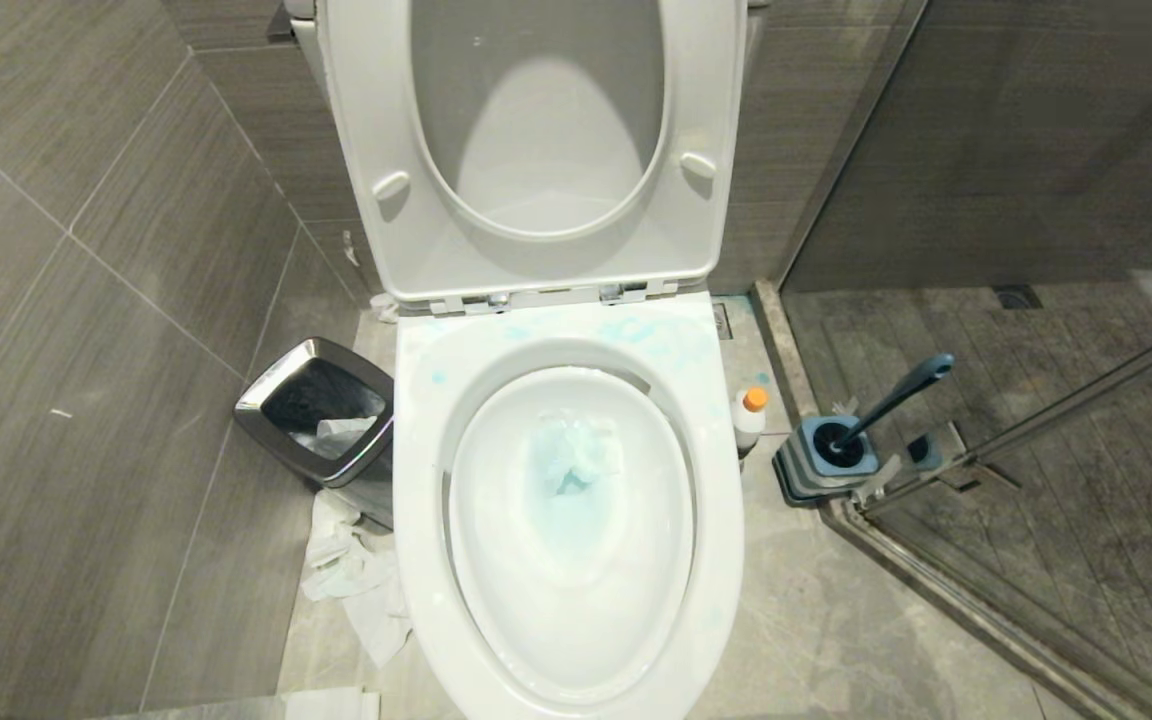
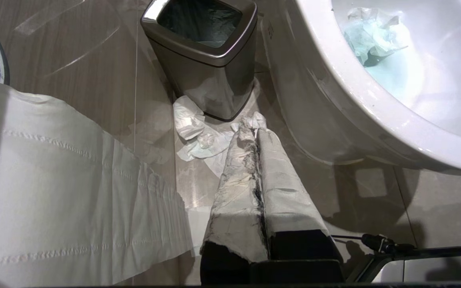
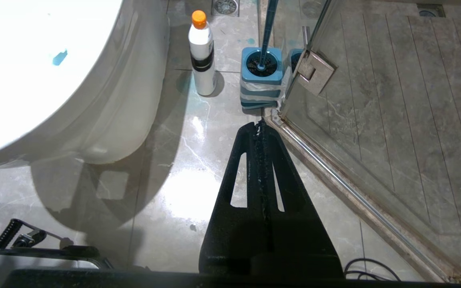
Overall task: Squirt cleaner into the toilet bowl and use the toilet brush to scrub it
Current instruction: Pour in the cleaning agent
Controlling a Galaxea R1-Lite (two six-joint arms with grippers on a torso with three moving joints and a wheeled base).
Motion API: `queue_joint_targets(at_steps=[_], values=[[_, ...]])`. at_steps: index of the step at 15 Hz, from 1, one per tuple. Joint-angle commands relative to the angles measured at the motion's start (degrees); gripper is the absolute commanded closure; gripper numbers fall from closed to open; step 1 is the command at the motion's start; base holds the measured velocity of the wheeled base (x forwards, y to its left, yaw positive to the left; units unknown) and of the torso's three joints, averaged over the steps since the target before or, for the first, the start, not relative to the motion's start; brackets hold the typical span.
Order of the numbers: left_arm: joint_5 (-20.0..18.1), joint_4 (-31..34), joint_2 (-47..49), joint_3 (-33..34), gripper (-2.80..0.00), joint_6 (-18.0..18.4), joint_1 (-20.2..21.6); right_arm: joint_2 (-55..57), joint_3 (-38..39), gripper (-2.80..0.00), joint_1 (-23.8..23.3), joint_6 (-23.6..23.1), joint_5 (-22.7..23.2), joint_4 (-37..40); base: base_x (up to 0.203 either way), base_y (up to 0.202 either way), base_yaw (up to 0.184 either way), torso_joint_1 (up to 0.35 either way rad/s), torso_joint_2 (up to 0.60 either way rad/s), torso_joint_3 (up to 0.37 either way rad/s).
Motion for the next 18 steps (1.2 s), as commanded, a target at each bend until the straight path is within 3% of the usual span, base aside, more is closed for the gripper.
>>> queue_joint_targets(at_steps=[1,8,18], values=[[-0.14,0.05,0.14,0.00,0.00,0.34,0.02,0.09,0.01,0.00,-0.01,-0.02,0.02,0.01,0.000,0.000,0.000,0.000,0.00,0.000],[-0.05,0.05,0.14,-0.09,0.00,0.69,0.02,0.09,0.01,0.00,-0.01,-0.02,0.02,0.01,0.000,0.000,0.000,0.000,0.00,-0.026],[-0.14,0.05,0.14,-0.09,0.00,0.96,0.02,0.09,0.01,0.00,-0.01,-0.02,0.02,0.01,0.000,0.000,0.000,0.002,0.00,-0.191]])
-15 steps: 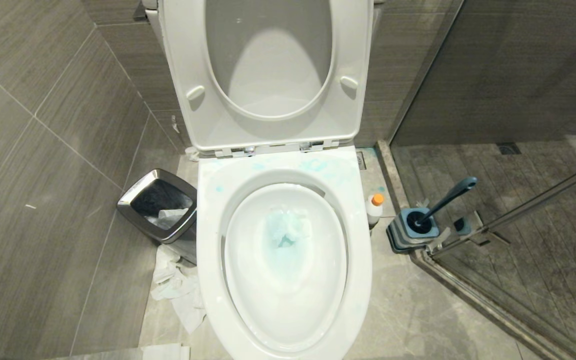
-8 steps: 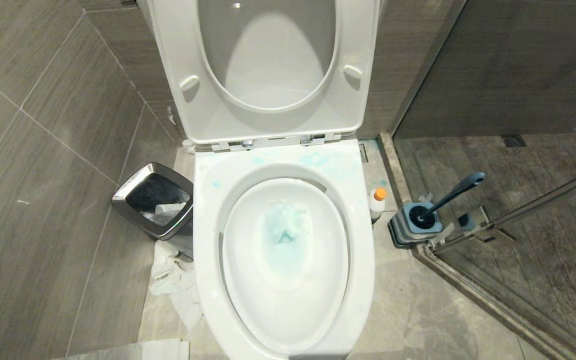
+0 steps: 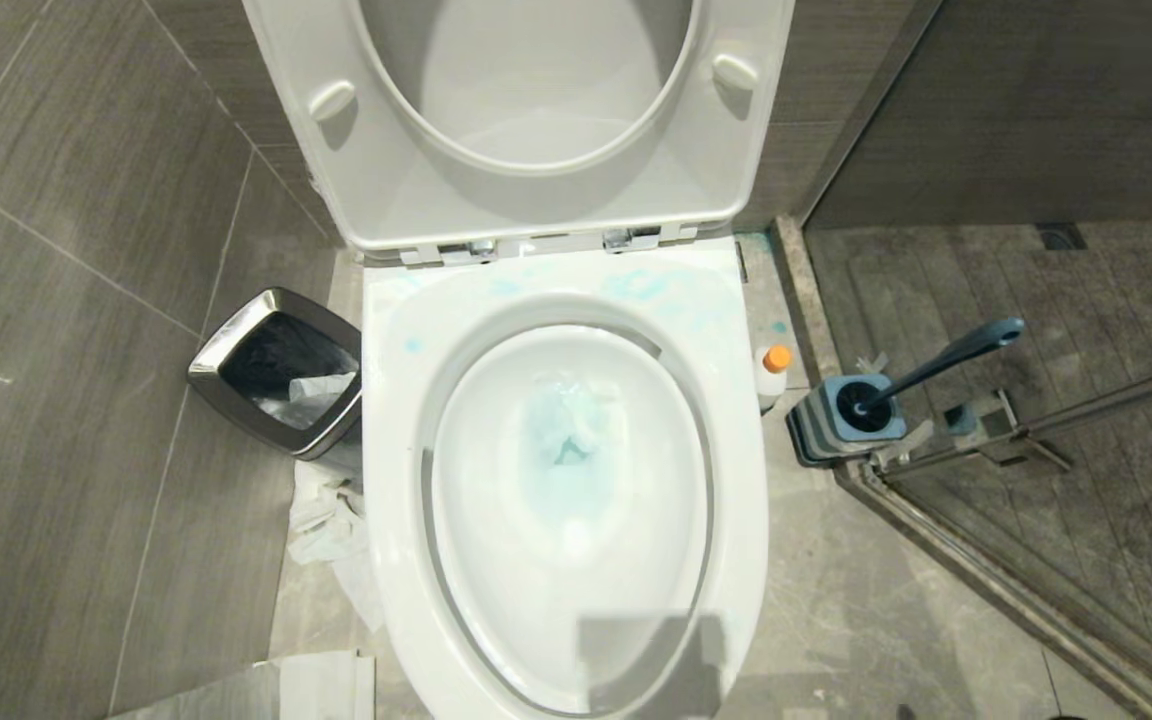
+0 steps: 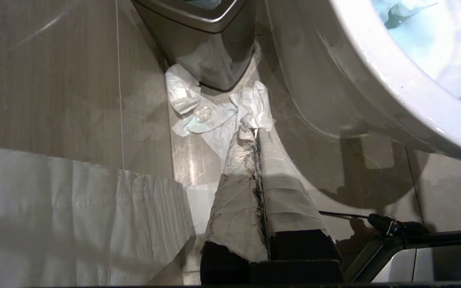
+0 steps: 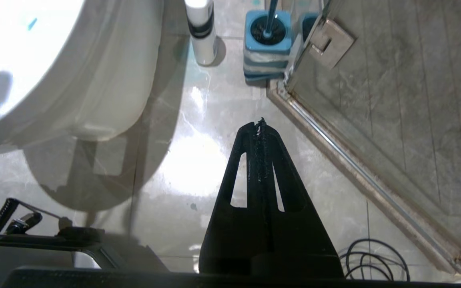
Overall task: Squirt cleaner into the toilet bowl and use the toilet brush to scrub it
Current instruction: Pour in the cleaning agent
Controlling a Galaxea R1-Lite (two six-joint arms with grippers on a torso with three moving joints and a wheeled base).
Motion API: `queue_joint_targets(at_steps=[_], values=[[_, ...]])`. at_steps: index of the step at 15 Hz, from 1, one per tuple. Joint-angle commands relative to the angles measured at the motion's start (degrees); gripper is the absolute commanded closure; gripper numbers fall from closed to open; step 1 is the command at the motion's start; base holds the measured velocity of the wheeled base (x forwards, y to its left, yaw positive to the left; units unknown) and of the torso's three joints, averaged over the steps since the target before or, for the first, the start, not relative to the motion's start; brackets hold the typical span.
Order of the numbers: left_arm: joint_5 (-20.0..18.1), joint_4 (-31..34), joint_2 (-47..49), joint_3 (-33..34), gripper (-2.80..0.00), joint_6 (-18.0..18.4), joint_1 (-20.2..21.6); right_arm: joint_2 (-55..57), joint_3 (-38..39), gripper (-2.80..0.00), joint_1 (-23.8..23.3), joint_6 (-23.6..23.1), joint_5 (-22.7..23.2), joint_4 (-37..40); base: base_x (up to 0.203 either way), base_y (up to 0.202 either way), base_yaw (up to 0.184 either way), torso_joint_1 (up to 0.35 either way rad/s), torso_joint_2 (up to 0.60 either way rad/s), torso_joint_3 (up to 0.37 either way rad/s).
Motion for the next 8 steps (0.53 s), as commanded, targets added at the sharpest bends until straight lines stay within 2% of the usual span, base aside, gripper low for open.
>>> queue_joint_targets(at_steps=[1,8], values=[[0.00,-0.03,0.09,0.01,0.00,-0.03,0.02,0.09,0.01,0.00,0.01,-0.04,0.02,0.01,0.000,0.000,0.000,0.001,0.00,-0.203],[0.00,-0.03,0.09,0.01,0.00,0.06,0.02,0.09,0.01,0.00,0.07,-0.04,0.02,0.01,0.000,0.000,0.000,0.004,0.00,-0.200]])
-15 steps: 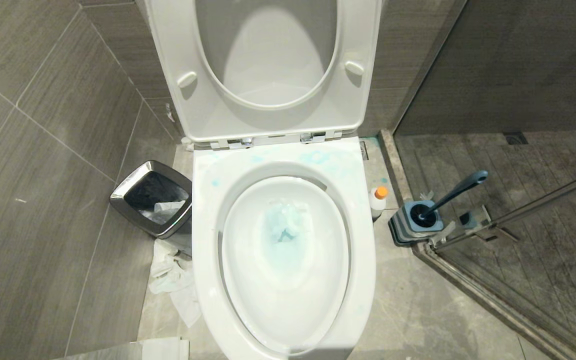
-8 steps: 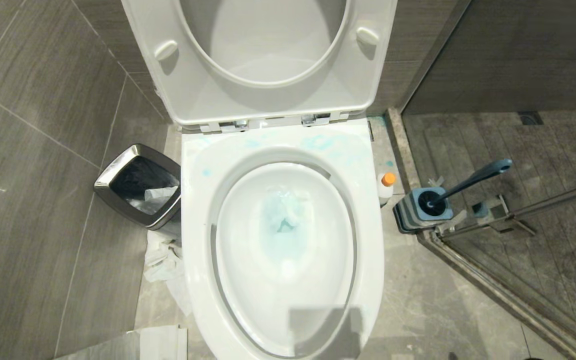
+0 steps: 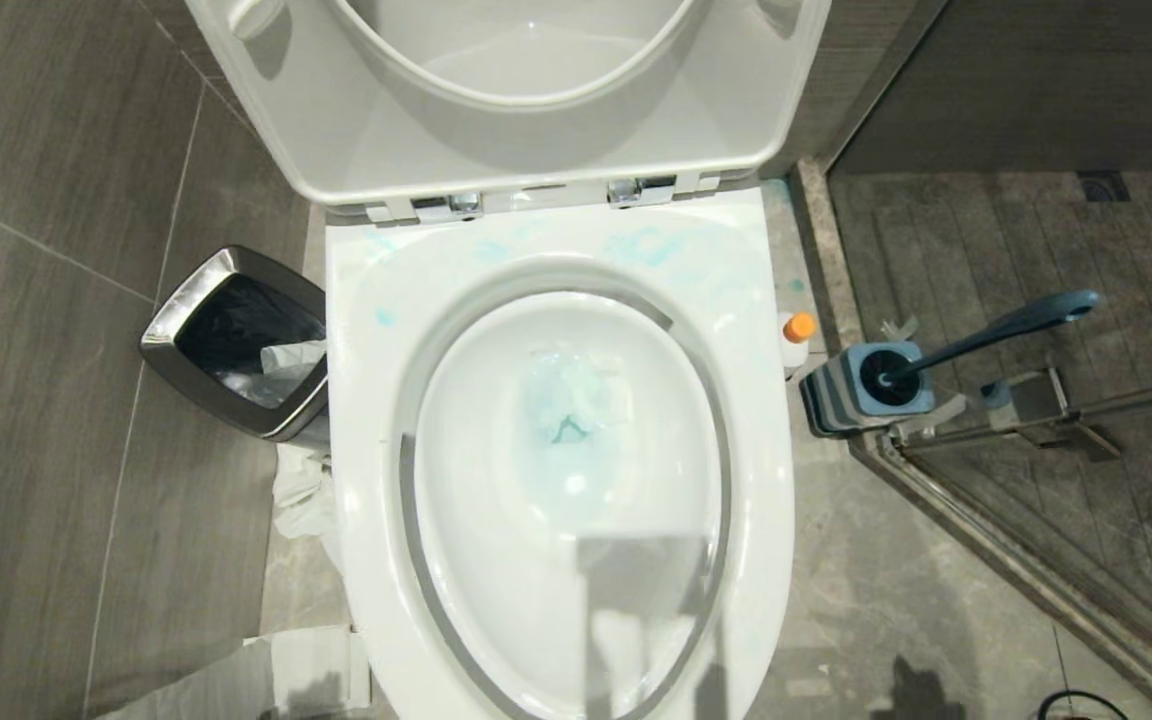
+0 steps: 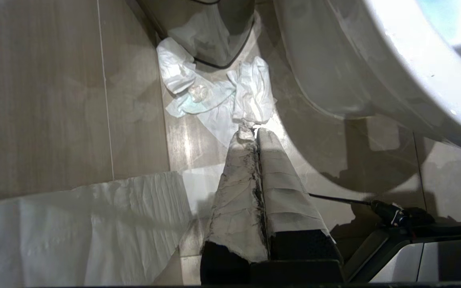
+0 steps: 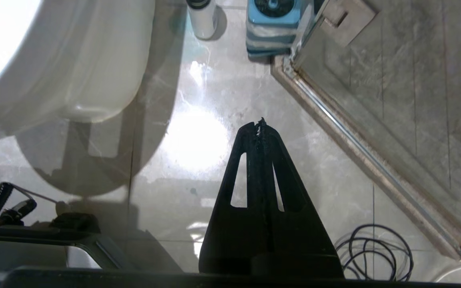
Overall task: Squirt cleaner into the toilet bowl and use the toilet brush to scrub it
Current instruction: Pour in the cleaning agent
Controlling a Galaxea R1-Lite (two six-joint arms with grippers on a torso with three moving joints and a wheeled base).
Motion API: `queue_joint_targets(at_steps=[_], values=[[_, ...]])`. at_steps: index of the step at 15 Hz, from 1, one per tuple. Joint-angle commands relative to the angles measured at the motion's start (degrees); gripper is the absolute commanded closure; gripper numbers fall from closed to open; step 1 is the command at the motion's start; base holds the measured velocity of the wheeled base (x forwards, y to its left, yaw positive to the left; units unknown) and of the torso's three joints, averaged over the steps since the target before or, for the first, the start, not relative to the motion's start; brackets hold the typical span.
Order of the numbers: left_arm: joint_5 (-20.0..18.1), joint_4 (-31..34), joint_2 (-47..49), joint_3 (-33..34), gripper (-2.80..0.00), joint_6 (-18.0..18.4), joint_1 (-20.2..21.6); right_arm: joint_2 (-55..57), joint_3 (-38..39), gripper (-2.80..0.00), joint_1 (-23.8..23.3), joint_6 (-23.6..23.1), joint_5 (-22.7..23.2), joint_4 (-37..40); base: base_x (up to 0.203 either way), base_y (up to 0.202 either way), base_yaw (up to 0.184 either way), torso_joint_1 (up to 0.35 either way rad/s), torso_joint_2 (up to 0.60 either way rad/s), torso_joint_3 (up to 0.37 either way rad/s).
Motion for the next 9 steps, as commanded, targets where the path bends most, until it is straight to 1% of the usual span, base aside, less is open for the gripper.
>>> queue_joint_targets(at_steps=[1,6,9], values=[[-0.01,-0.03,0.09,0.01,0.00,0.03,0.02,0.09,0.01,0.00,0.00,-0.02,0.02,0.01,0.000,0.000,0.000,0.007,0.00,-0.193],[-0.01,-0.03,0.09,0.02,0.00,-0.06,0.02,0.09,0.07,0.00,-0.01,-0.02,0.02,0.01,0.000,0.000,0.000,0.005,0.01,-0.193],[-0.01,-0.03,0.09,0.10,0.00,-0.06,0.02,0.09,0.01,0.00,0.01,-0.02,0.02,0.01,0.000,0.000,0.000,0.002,0.00,-0.062]])
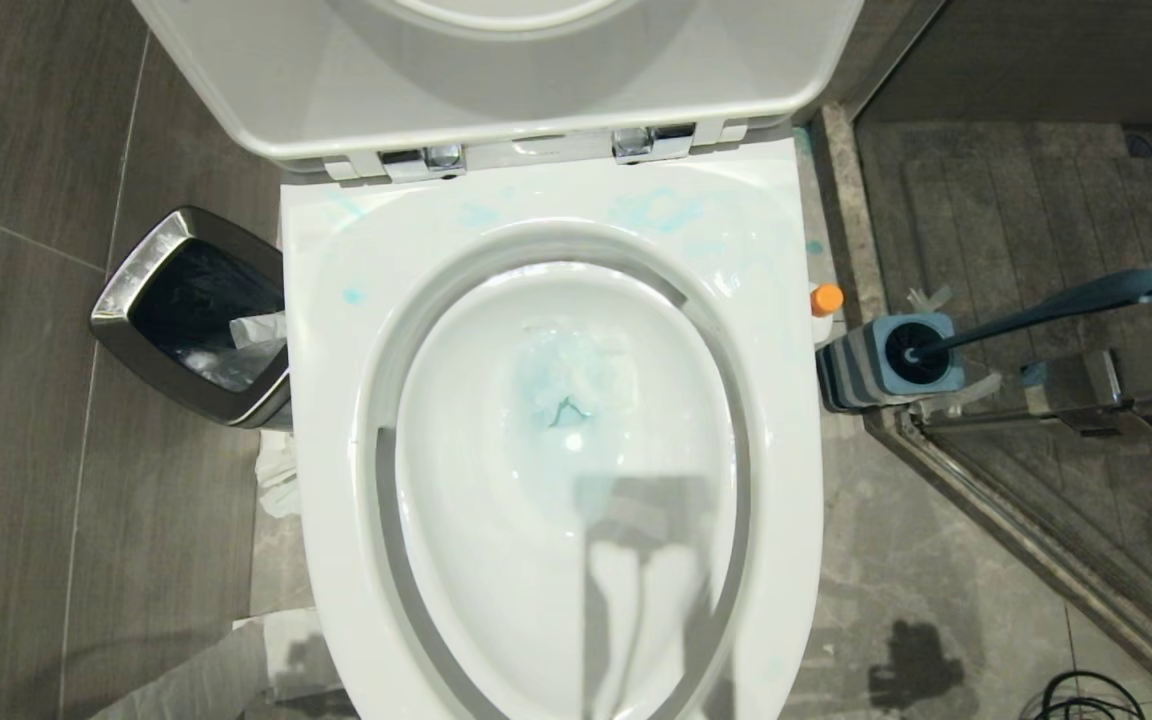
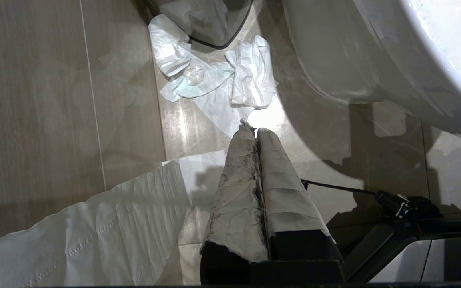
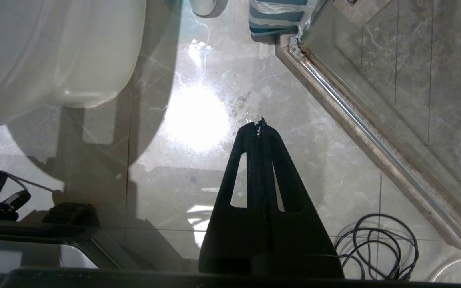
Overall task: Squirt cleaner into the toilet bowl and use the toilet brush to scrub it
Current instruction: Pour in the cleaning agent
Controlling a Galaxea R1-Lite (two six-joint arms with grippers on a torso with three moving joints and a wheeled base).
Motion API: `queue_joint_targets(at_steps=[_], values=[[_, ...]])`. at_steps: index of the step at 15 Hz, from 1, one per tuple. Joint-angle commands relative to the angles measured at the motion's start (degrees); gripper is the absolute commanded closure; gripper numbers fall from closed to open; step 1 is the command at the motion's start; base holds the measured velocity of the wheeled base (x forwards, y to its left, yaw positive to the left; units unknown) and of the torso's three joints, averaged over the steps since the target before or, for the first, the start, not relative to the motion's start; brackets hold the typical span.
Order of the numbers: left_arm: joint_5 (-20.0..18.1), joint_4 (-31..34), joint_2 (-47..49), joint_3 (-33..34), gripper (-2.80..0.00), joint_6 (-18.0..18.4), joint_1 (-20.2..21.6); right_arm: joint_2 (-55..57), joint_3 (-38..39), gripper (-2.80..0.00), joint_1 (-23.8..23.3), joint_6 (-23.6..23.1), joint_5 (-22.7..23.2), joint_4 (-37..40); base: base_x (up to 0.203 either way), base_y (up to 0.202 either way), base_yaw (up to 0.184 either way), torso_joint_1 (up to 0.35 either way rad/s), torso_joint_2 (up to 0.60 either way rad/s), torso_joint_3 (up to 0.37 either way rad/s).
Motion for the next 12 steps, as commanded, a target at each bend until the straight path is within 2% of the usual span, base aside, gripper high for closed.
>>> queue_joint_targets(at_steps=[1,7,12], values=[[-0.05,0.02,0.09,0.05,0.00,0.02,0.02,0.09,0.01,0.00,-0.01,-0.04,0.02,-0.01,0.000,0.000,0.000,0.000,0.00,0.000],[0.00,0.02,0.09,-0.02,0.00,-0.05,0.02,0.09,0.01,0.00,0.01,-0.04,0.02,-0.01,0.000,0.000,0.000,0.000,0.00,0.000],[-0.09,0.02,0.09,0.05,0.00,0.02,0.02,0.09,0.01,0.00,0.00,-0.04,0.02,-0.01,0.000,0.000,0.000,0.004,0.00,-0.101]])
